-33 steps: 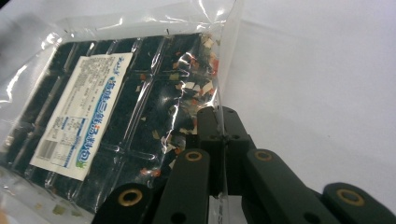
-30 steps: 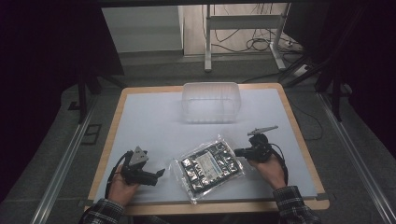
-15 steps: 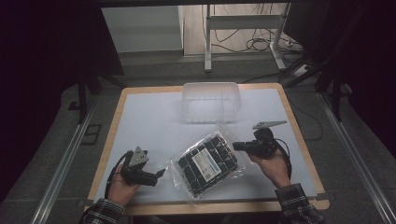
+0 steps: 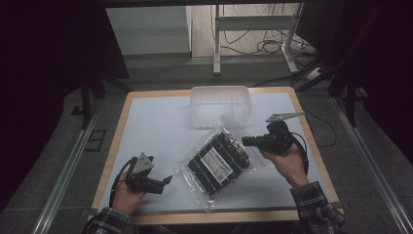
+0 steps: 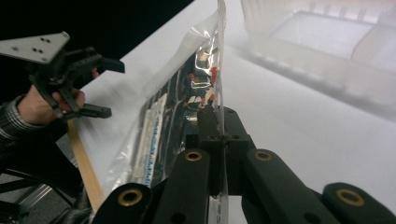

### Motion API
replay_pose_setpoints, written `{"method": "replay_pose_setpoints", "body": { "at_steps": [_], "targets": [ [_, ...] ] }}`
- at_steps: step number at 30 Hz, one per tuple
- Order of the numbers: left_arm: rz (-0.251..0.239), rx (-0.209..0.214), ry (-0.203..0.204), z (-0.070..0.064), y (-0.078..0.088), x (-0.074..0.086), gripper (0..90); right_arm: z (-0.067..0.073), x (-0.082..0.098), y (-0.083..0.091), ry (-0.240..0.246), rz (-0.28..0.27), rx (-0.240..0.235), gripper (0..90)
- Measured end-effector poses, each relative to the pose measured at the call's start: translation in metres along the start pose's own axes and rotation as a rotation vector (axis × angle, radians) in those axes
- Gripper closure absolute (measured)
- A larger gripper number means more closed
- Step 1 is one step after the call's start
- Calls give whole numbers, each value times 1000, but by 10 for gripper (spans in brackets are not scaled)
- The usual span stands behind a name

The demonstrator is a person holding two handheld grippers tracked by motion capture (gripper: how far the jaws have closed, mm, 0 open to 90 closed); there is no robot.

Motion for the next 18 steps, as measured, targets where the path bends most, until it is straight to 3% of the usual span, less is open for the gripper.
{"method": "replay_pose_setpoints", "body": {
  "at_steps": [18],
  "targets": [
    [4, -4, -32, -4, -4, 0, 12, 31, -55, 2, 87, -20, -45, 888]
  ]
}}
Point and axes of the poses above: each handheld gripper's, and its own axes: y roughly backward along the jaws, x roughly out of its underside, z roughly to its left, the point moved 4 cm from there along -y, roughly forward along the jaws, and after that the axes turned 11 degrees about -z, right-handed, at the moved point
